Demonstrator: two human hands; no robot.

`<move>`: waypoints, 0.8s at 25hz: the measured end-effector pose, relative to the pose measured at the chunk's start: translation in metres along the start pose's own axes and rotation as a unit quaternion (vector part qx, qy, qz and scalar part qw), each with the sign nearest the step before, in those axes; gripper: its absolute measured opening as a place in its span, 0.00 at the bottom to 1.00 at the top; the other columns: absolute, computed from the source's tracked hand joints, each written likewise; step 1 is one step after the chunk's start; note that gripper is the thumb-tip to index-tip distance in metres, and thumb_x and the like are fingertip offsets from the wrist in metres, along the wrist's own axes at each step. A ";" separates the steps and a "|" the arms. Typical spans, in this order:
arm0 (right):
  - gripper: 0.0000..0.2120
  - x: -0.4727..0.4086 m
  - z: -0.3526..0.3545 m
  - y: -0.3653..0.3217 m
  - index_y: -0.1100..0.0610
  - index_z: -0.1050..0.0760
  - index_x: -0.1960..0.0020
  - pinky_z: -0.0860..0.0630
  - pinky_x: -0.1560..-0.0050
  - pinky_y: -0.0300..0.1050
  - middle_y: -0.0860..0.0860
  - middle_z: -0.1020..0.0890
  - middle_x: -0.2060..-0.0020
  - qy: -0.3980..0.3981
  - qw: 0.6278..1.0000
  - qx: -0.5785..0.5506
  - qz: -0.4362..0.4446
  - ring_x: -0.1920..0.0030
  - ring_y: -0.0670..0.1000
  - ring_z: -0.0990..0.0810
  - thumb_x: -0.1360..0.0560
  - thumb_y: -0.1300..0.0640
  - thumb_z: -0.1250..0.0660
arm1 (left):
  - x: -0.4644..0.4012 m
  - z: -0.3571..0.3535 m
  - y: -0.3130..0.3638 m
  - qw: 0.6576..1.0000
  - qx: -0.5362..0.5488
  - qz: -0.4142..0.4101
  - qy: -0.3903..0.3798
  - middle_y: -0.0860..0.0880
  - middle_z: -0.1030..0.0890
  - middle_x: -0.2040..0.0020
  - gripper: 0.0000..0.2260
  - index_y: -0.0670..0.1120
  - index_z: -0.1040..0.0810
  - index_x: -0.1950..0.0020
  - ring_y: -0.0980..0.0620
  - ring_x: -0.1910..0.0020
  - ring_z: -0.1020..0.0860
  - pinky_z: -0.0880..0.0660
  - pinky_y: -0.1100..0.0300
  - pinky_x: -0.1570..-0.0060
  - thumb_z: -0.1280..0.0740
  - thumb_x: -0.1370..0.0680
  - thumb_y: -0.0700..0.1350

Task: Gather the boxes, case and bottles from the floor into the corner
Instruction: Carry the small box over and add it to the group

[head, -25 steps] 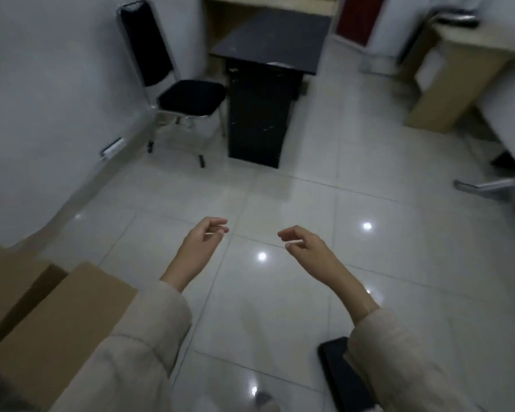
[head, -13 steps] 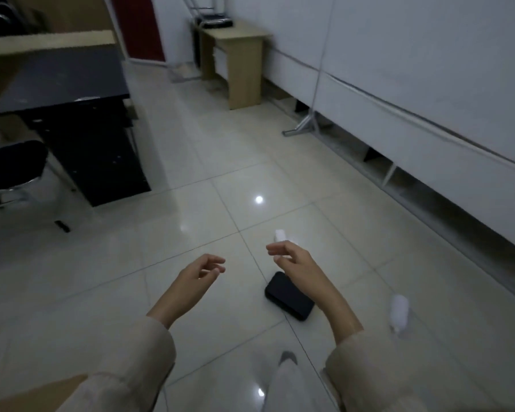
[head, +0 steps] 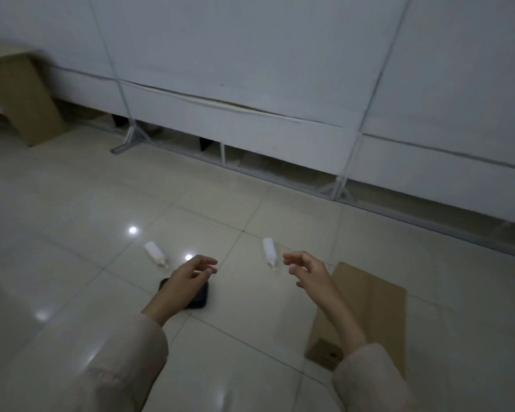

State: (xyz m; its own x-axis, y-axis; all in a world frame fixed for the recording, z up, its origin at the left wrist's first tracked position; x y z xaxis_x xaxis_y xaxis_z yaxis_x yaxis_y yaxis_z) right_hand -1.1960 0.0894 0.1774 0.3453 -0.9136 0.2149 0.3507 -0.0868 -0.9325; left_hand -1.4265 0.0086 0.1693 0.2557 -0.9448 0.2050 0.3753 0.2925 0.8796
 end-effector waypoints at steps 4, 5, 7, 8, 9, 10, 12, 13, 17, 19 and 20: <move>0.10 0.059 0.094 0.049 0.54 0.26 0.45 0.32 0.57 0.29 0.49 0.23 0.48 0.042 0.999 0.012 -0.028 0.55 0.36 0.27 0.22 0.64 0.42 | 0.003 -0.094 0.046 0.998 -0.012 -0.030 -0.048 0.56 0.20 0.52 0.11 0.59 0.27 0.53 0.51 0.48 0.23 0.28 0.58 0.47 0.40 0.22 0.41; 0.10 0.075 0.116 0.062 0.54 0.26 0.45 0.32 0.58 0.29 0.49 0.23 0.48 0.049 0.998 0.018 -0.038 0.55 0.37 0.27 0.22 0.64 0.42 | 0.008 -0.118 0.055 0.998 -0.014 -0.036 -0.057 0.56 0.20 0.51 0.11 0.59 0.27 0.53 0.51 0.48 0.23 0.28 0.56 0.45 0.40 0.22 0.41; 0.10 0.104 0.158 0.085 0.54 0.26 0.44 0.33 0.59 0.28 0.49 0.23 0.48 0.071 0.996 0.024 -0.055 0.55 0.37 0.27 0.22 0.63 0.42 | 0.021 -0.167 0.070 0.996 -0.013 -0.044 -0.075 0.55 0.20 0.51 0.11 0.59 0.27 0.53 0.50 0.48 0.23 0.28 0.53 0.43 0.40 0.22 0.42; 0.10 0.117 0.177 0.095 0.55 0.26 0.44 0.32 0.59 0.28 0.49 0.23 0.48 0.083 0.994 0.026 -0.059 0.55 0.37 0.27 0.22 0.63 0.42 | 0.028 -0.191 0.077 0.995 -0.012 -0.048 -0.088 0.54 0.20 0.51 0.11 0.58 0.26 0.53 0.50 0.48 0.23 0.28 0.54 0.44 0.40 0.22 0.41; 0.10 0.131 0.196 0.106 0.55 0.26 0.44 0.32 0.60 0.27 0.50 0.23 0.48 0.094 0.993 0.026 -0.064 0.55 0.38 0.27 0.22 0.63 0.42 | 0.036 -0.216 0.084 0.993 -0.014 -0.051 -0.101 0.53 0.20 0.51 0.10 0.57 0.26 0.52 0.50 0.48 0.23 0.28 0.55 0.45 0.40 0.22 0.41; 0.10 0.143 0.211 0.116 0.56 0.26 0.43 0.32 0.60 0.26 0.50 0.23 0.48 0.102 0.992 0.024 -0.071 0.54 0.40 0.26 0.22 0.64 0.42 | 0.043 -0.237 0.089 0.992 -0.016 -0.051 -0.112 0.51 0.20 0.50 0.09 0.55 0.26 0.51 0.50 0.48 0.23 0.29 0.57 0.47 0.40 0.22 0.41; 0.11 0.164 0.235 0.136 0.58 0.26 0.41 0.32 0.58 0.29 0.51 0.23 0.47 0.111 0.989 0.018 -0.095 0.50 0.44 0.26 0.22 0.63 0.43 | 0.055 -0.271 0.096 0.990 -0.015 -0.051 -0.129 0.51 0.20 0.51 0.09 0.55 0.26 0.52 0.51 0.48 0.23 0.30 0.58 0.48 0.41 0.22 0.41; 0.12 0.172 0.244 0.145 0.58 0.27 0.41 0.32 0.58 0.30 0.51 0.23 0.47 0.114 0.988 0.016 -0.103 0.48 0.46 0.26 0.22 0.63 0.43 | 0.060 -0.285 0.099 0.989 -0.014 -0.052 -0.136 0.52 0.20 0.51 0.10 0.56 0.26 0.53 0.51 0.48 0.23 0.30 0.58 0.48 0.41 0.22 0.41; 0.10 0.185 0.277 0.164 0.54 0.26 0.43 0.32 0.57 0.32 0.51 0.23 0.44 0.122 0.986 0.008 -0.117 0.45 0.48 0.26 0.21 0.61 0.42 | 0.066 -0.320 0.109 0.987 -0.021 -0.047 -0.151 0.53 0.20 0.51 0.10 0.58 0.27 0.54 0.52 0.49 0.23 0.29 0.58 0.47 0.41 0.22 0.42; 0.09 0.177 0.288 0.166 0.53 0.26 0.45 0.32 0.56 0.32 0.51 0.22 0.44 0.122 0.986 0.004 -0.113 0.45 0.47 0.26 0.21 0.60 0.42 | 0.060 -0.330 0.111 0.988 -0.020 -0.043 -0.148 0.52 0.20 0.51 0.09 0.56 0.26 0.52 0.53 0.49 0.23 0.29 0.58 0.47 0.40 0.22 0.42; 0.09 0.170 0.293 0.166 0.53 0.26 0.45 0.32 0.55 0.32 0.51 0.22 0.44 0.121 0.986 0.004 -0.112 0.45 0.47 0.26 0.21 0.60 0.42 | 0.056 -0.334 0.110 0.988 -0.021 -0.039 -0.146 0.52 0.20 0.51 0.08 0.55 0.26 0.51 0.53 0.49 0.23 0.29 0.58 0.47 0.40 0.22 0.42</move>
State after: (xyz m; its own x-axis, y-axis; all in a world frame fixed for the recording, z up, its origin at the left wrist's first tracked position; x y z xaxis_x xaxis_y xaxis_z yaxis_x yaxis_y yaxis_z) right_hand -0.8242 0.0360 0.1439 0.0405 -0.9400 0.3387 0.4017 -0.2951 -0.8669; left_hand -1.0732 0.0377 0.1343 -0.0418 -0.9654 0.2575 0.4211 0.2167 0.8807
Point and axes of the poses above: each hand's wrist, its own x-axis away from the middle knuckle, its own z-axis out of the back of the hand, y = z × x, the point moved 10 cm from there along -x, towards the middle knuckle
